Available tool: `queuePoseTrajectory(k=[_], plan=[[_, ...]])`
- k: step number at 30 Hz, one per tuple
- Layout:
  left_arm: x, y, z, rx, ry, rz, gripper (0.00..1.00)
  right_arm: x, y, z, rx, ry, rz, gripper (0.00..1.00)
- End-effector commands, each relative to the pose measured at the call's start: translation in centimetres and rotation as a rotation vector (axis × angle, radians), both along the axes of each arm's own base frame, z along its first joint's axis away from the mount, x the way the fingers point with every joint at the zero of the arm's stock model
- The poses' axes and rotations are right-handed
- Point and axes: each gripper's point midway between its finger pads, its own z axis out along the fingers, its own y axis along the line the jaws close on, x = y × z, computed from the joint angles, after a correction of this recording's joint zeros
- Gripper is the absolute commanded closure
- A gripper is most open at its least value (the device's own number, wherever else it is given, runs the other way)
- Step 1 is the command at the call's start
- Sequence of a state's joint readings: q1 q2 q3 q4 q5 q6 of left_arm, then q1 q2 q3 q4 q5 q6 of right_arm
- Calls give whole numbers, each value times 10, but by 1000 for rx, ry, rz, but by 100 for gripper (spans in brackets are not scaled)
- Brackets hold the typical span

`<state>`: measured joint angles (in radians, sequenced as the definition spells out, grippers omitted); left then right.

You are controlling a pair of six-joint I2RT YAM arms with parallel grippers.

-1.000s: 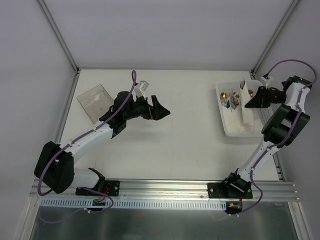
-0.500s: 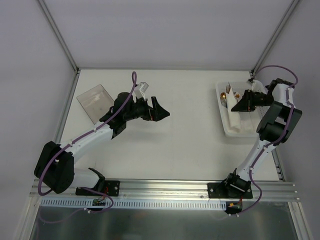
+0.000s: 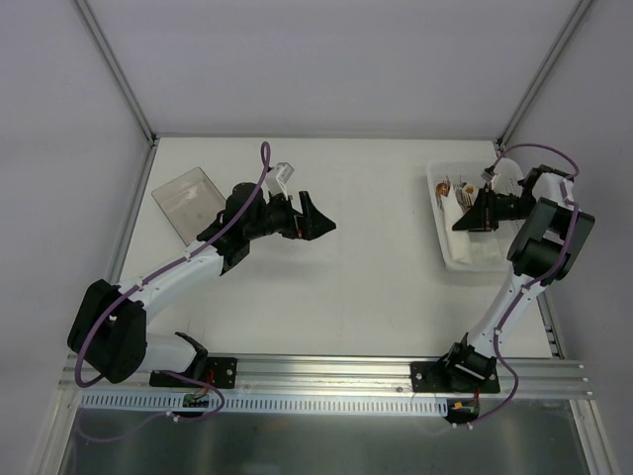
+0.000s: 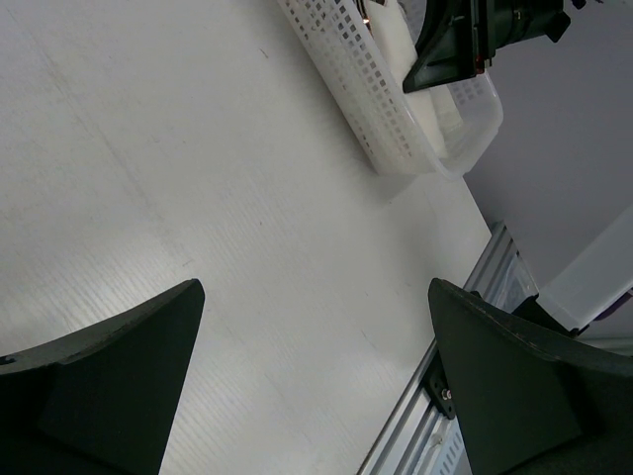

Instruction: Place the utensils on the paper napkin and roll it up

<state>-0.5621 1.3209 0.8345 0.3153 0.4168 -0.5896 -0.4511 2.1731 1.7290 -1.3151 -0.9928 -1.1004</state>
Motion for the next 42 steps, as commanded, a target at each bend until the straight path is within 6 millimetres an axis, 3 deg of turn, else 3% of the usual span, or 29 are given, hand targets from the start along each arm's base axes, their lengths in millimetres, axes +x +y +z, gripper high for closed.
queuePoseTrajectory(k=[1, 18, 28, 37, 42], plan=[[0, -1, 11, -27, -25, 3, 1, -43, 26, 35, 169, 273, -20, 100], [1, 3, 7, -14, -22, 23, 1, -41, 6, -12, -5, 362, -76, 100], [2, 3, 7, -4, -18, 24, 1, -38, -1, -27, -90, 378, -80, 99], [3, 3, 11, 6, -11, 22, 1, -36, -8, -21, -179, 344, -66, 70], [1, 5, 14, 10, -21, 26, 1, -31, -14, -11, -231, 304, -67, 64]])
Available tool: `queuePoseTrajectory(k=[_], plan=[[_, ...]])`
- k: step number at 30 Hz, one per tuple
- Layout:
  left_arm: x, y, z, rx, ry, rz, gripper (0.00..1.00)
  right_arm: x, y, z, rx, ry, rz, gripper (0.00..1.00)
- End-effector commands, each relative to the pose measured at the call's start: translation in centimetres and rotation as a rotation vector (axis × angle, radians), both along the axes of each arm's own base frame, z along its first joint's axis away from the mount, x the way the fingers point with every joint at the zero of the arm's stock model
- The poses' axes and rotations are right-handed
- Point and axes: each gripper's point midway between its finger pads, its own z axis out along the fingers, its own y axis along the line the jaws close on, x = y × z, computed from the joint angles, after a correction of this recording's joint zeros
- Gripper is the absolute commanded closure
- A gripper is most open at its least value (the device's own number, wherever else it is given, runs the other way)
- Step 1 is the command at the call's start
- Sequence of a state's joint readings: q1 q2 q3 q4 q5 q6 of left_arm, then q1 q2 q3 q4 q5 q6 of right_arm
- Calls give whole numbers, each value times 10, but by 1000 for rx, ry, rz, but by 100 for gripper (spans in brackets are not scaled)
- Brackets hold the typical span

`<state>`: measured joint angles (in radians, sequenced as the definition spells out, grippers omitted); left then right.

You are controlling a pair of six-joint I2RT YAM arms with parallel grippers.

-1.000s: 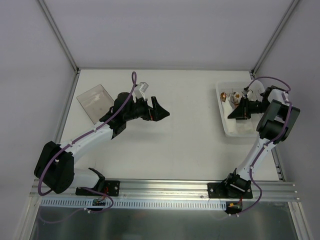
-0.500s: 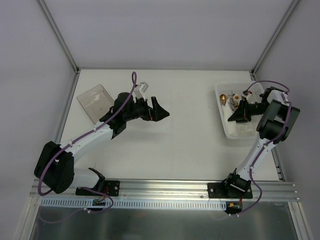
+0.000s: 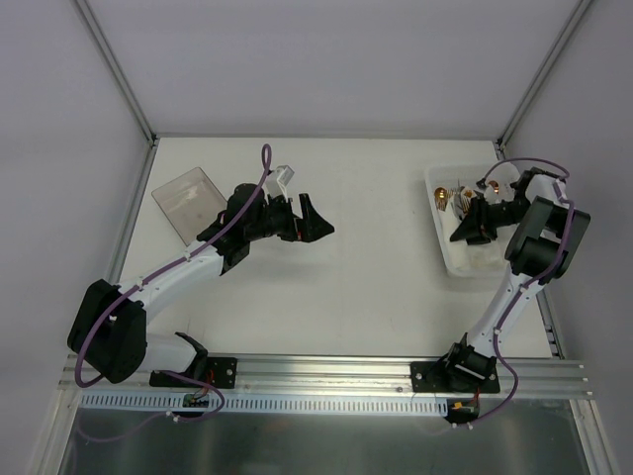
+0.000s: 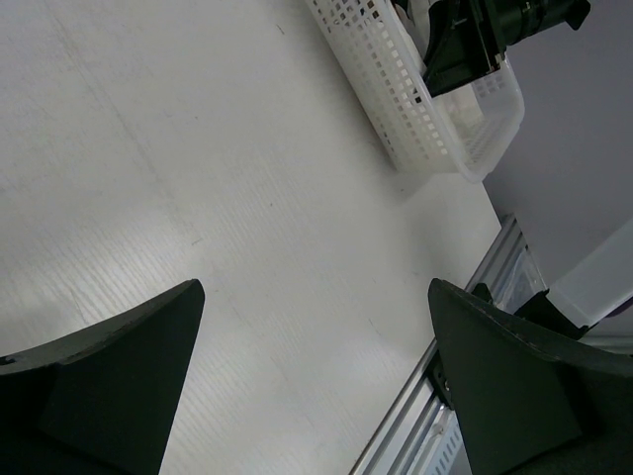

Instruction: Place the utensils on the paper napkin and roll it up

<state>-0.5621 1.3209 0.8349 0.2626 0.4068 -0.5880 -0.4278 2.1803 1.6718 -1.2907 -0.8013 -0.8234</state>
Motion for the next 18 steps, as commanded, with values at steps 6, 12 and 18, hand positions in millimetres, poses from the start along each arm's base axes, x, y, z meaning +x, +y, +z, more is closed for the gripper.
queuePoseTrajectory(k=[6, 12, 18], plan=[[2, 3, 25, -22, -64, 19, 1, 2, -19, 27, -175, -64, 44, 59], [4, 4, 27, -17, -73, 25, 1, 12, -26, 41, -224, -112, 41, 54], [5, 4, 27, -15, -70, 25, 1, 17, -22, 80, -225, -250, 75, 55]])
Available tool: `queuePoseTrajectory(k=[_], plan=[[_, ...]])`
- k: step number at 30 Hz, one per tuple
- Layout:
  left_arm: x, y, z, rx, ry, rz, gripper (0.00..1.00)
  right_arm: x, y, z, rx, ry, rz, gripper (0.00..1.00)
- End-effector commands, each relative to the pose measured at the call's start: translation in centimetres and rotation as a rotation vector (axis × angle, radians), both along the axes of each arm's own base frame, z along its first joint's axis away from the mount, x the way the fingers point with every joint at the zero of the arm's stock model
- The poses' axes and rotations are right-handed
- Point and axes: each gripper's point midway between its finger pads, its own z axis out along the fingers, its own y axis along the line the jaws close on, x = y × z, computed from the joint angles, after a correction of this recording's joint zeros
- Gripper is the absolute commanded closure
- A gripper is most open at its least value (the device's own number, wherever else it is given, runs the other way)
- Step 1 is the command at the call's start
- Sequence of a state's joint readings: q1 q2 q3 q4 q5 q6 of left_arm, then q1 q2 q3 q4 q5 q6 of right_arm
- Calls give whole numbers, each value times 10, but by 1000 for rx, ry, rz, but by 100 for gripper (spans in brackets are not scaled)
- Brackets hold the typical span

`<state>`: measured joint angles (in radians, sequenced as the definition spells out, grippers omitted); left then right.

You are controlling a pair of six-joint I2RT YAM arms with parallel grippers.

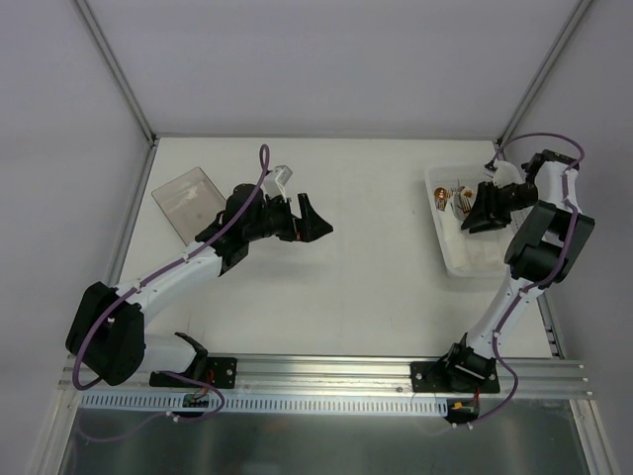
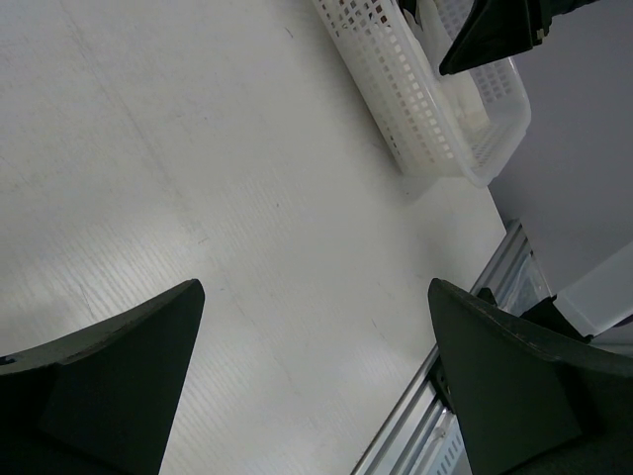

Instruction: Place the utensils on the paper napkin and roll it up

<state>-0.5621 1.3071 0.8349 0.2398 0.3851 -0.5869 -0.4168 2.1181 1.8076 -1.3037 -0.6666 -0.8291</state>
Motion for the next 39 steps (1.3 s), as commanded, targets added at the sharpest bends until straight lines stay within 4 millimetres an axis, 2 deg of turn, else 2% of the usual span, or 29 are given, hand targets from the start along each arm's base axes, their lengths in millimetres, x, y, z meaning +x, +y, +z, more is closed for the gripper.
queuePoseTrajectory(k=[1, 5, 9, 13, 22, 28, 31, 33, 39], plan=[[5, -1, 26, -27, -70, 2, 1, -5, 7, 56, -15, -129, 52, 57], [6, -2, 27, -29, -71, 0, 1, -19, 26, 70, 67, -132, 123, 61], [6, -3, 27, -28, -69, -3, 1, -30, 36, 62, 115, -77, 152, 65], [7, -2, 27, -28, -70, 0, 1, -35, 39, 48, 134, -14, 148, 68], [7, 0, 23, -23, -62, 12, 1, -52, 28, -6, 67, 137, 143, 71], [7, 4, 20, -15, -60, 30, 1, -56, 25, -19, 50, 168, 137, 71], [8, 5, 19, -11, -59, 37, 1, -54, 29, -13, 65, 148, 133, 69], [8, 6, 19, -10, -60, 39, 1, -51, 30, -1, 68, 104, 139, 68], [12, 11, 21, 32, -61, 62, 1, -29, 37, 58, 84, -111, 149, 62]])
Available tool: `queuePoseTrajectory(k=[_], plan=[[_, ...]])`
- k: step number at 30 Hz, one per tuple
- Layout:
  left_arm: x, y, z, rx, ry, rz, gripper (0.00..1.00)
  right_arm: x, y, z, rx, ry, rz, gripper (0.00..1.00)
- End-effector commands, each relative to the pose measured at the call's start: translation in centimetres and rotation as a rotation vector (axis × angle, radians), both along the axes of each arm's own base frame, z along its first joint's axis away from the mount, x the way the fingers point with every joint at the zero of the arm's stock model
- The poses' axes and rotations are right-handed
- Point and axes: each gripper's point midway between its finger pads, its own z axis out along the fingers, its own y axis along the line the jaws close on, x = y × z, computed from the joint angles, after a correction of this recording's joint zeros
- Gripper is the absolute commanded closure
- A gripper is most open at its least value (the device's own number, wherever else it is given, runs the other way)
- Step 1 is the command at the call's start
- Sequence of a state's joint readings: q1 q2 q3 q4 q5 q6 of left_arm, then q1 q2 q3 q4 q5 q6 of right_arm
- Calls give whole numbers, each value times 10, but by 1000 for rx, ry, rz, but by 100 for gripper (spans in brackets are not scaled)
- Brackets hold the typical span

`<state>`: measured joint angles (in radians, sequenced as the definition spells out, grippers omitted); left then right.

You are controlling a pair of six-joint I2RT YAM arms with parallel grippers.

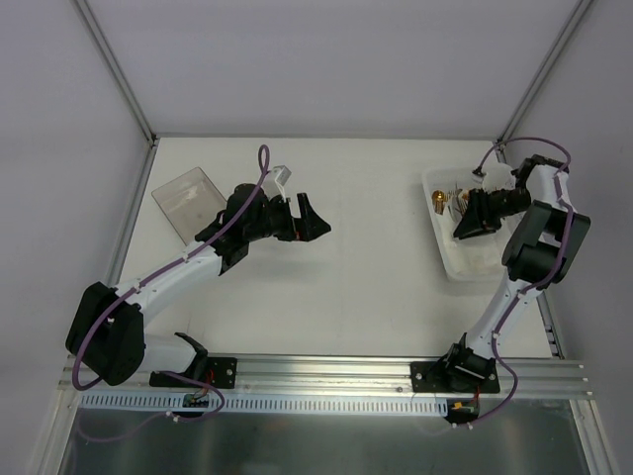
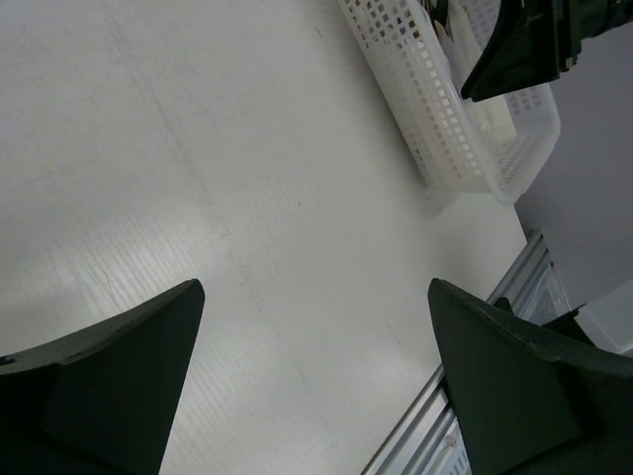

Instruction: Place the utensils on the paper napkin and roll it up

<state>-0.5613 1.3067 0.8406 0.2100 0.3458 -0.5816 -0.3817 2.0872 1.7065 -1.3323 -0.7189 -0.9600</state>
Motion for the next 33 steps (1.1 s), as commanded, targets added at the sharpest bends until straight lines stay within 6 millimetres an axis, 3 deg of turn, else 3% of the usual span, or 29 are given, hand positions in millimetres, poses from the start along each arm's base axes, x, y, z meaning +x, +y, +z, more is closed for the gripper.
queuePoseTrajectory(k=[1, 3, 7, 10, 12, 13, 14, 15, 16, 17, 18, 19, 20, 23, 24, 25, 30, 33], plan=[[11, 9, 29, 20, -84, 43, 1, -4, 14, 73, 36, -134, 17, 61], [14, 14, 29, 46, -92, 62, 1, 3, 16, 93, 37, -211, 14, 59], [17, 32, 32, 80, -97, 91, 1, 9, 29, 136, 50, -354, 6, 45], [21, 51, 34, 78, -83, 137, 1, 10, 46, 156, 41, -421, 17, 38], [23, 61, 36, 82, -79, 157, 1, 8, 66, 165, 44, -454, 52, 32], [29, 72, 45, 84, -102, 182, 1, 11, 73, 160, 37, -470, 61, 24], [26, 80, 35, 123, -58, 193, 1, 4, 93, 168, 38, -477, 75, 20], [27, 85, 33, 142, -47, 206, 1, 3, 102, 168, 32, -487, 85, 18], [32, 95, 35, 170, -52, 238, 1, 10, 110, 168, 11, -538, 97, 10], [29, 101, 29, 197, -27, 250, 1, 2, 131, 155, 22, -485, 104, 7], [30, 106, 27, 208, -22, 261, 1, -1, 139, 160, 7, -524, 104, 4], [29, 110, 23, 219, -19, 267, 1, 9, 144, 157, -28, -582, 103, 1], [30, 115, 20, 224, -9, 283, 1, -4, 165, 135, -26, -543, 147, 1], [26, 122, 6, 254, 17, 291, 1, 3, 188, 121, -77, -626, 115, 1], [26, 123, 2, 263, 21, 292, 1, -4, 189, 98, -97, -595, 110, 1], [23, 125, -7, 282, 37, 289, 1, 5, 190, 94, -120, -633, 81, 1], [18, 130, -40, 331, 106, 294, 1, -4, 200, 54, -161, -603, 113, 1], [17, 131, -46, 329, 127, 304, 1, -10, 200, 39, -172, -587, 124, 1]])
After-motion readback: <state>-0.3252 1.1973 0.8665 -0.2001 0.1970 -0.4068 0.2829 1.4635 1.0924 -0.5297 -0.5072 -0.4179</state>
